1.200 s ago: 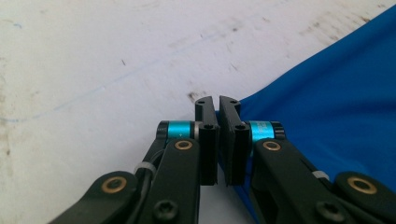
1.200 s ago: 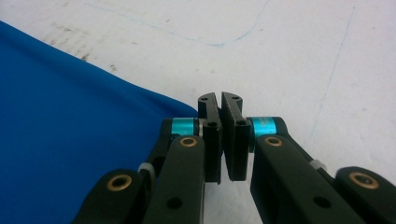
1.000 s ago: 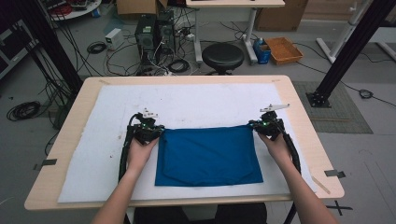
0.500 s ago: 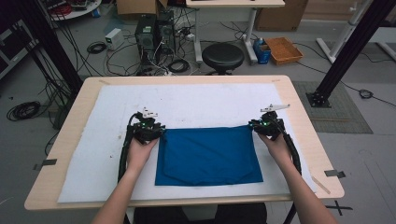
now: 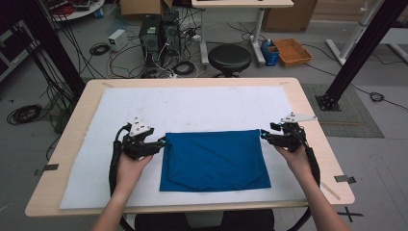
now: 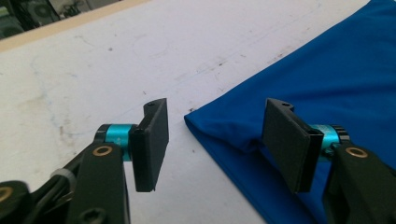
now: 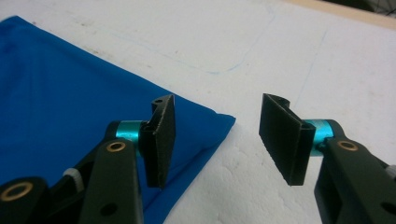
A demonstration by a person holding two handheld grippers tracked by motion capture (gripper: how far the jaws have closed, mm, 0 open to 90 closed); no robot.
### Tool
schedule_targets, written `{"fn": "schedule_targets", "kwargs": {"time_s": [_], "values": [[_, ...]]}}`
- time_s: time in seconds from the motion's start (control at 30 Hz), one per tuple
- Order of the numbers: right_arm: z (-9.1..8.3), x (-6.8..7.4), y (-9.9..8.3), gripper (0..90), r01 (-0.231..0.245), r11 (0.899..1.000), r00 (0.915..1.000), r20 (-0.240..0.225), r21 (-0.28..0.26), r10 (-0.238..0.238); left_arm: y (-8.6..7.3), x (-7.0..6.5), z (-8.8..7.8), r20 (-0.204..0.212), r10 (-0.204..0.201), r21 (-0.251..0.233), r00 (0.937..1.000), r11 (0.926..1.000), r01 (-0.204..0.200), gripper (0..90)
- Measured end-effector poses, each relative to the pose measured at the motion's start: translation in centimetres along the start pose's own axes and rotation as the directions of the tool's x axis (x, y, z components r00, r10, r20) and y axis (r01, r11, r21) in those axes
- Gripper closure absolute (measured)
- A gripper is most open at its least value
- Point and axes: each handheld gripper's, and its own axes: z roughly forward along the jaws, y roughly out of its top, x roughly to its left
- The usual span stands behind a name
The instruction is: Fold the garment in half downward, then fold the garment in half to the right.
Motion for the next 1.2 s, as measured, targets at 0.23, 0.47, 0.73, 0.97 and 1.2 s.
{"fn": "schedule_targets", "kwargs": {"time_s": [0.23,0.47,0.73,0.97,1.2], "values": [[-1.7,-0.7,0.1,43.5,-0.014,0.998,0.9997,0.017,-0.06,0.015,-0.6,0.6,-1.3,-0.002,-0.029,-0.025,0.9996,0.9992,0.029,40.0],[-1.8,-1.1,-0.2,43.1,-0.031,0.998,0.9993,0.02,-0.059,0.032,-0.8,0.6,-1.3,0.003,-0.036,-0.025,0.9993,0.999,0.036,39.7],[-1.8,-1.0,-0.2,43.1,-0.027,0.998,0.9993,0.022,-0.056,0.029,-0.7,0.2,-1.1,0.016,-0.024,-0.013,0.9996,0.9996,0.024,39.7],[-1.8,-1.0,-0.2,43.1,-0.026,0.998,0.9994,0.022,-0.059,0.027,-0.7,0.0,-1.1,0.025,-0.043,-0.015,0.9987,0.9989,0.044,39.7],[-1.4,-0.9,-0.1,43.2,-0.024,0.998,0.9995,0.018,-0.051,0.025,-0.7,0.2,-1.3,0.022,-0.053,-0.016,0.9983,0.9984,0.054,39.7]]}}
